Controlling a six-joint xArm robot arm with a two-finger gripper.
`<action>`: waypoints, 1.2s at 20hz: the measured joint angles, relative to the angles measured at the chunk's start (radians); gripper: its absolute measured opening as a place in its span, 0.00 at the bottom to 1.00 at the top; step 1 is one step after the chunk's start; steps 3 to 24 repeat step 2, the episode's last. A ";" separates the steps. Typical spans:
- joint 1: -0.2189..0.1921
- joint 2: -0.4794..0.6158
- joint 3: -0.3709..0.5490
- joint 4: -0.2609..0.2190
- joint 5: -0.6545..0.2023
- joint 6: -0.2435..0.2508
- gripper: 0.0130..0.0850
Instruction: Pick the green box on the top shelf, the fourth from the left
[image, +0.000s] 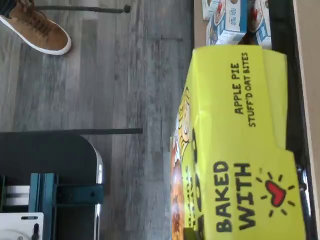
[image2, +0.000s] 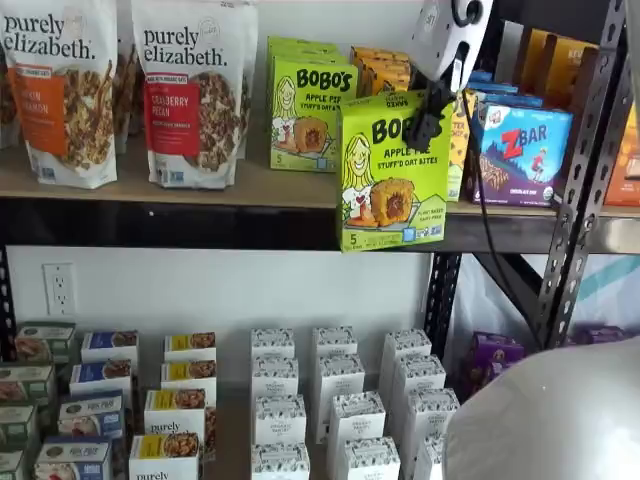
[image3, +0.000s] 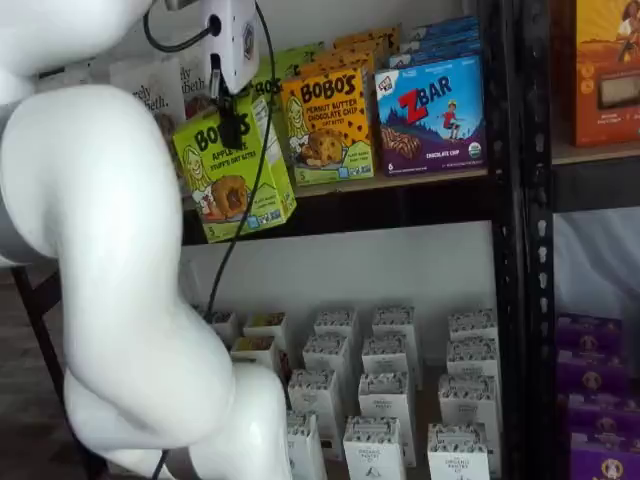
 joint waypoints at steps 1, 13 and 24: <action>-0.001 -0.001 0.002 0.000 0.000 -0.001 0.22; -0.001 -0.002 0.004 0.000 -0.001 -0.001 0.22; -0.001 -0.002 0.004 0.000 -0.001 -0.001 0.22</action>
